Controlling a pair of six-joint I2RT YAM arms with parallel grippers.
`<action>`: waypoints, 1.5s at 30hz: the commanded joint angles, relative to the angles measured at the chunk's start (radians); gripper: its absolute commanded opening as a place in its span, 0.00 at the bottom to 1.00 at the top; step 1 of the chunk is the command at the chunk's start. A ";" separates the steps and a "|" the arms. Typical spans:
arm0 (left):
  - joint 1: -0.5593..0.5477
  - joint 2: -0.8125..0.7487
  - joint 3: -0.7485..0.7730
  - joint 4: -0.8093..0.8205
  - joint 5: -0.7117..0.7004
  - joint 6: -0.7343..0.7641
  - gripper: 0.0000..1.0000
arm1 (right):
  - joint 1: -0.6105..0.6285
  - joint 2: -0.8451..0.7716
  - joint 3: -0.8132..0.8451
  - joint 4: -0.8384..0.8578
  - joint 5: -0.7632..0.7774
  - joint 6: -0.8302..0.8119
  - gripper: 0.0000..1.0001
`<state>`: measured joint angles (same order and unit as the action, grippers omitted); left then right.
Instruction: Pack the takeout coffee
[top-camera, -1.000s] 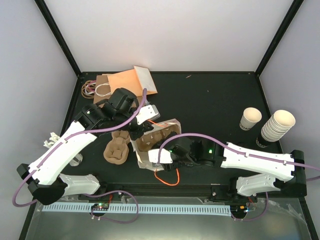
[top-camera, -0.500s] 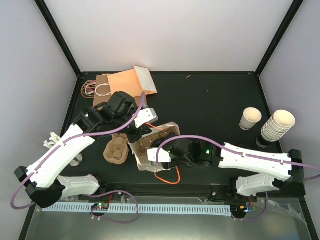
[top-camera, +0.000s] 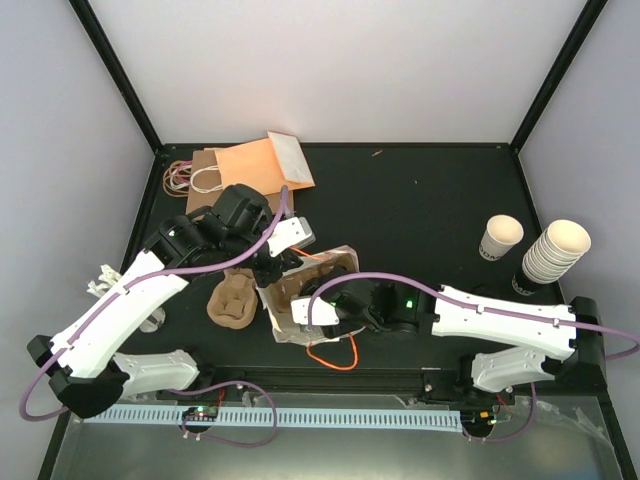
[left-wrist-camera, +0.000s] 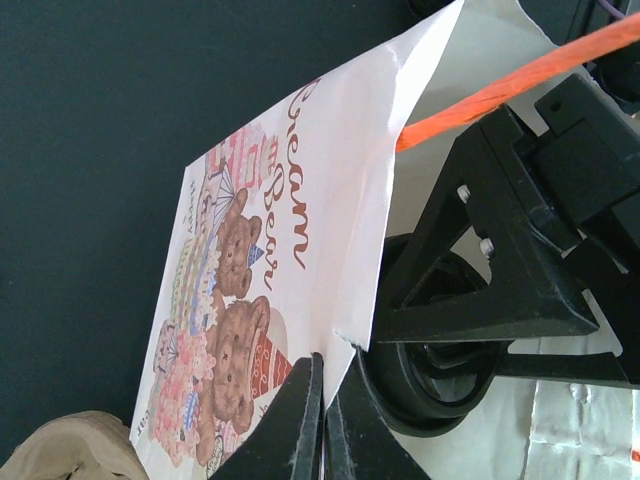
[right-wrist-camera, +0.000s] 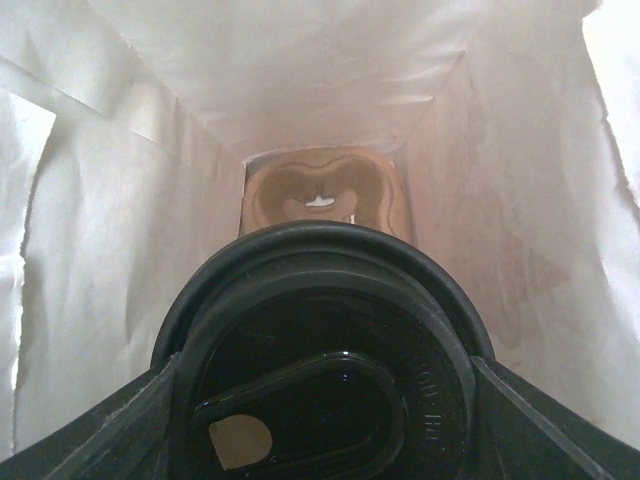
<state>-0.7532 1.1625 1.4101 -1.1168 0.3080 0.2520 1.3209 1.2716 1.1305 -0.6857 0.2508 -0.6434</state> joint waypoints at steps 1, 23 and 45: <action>-0.006 -0.021 0.005 0.041 0.001 -0.002 0.02 | 0.008 0.004 -0.011 0.028 -0.021 -0.009 0.56; -0.009 -0.060 -0.024 0.062 0.016 -0.018 0.03 | -0.016 0.039 0.000 0.030 0.017 0.024 0.56; -0.020 -0.049 -0.030 0.028 -0.001 -0.013 0.03 | -0.011 0.069 -0.083 0.136 0.145 -0.023 0.53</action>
<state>-0.7612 1.1137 1.3651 -1.0927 0.3084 0.2428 1.3033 1.3617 1.0744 -0.6052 0.2916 -0.6353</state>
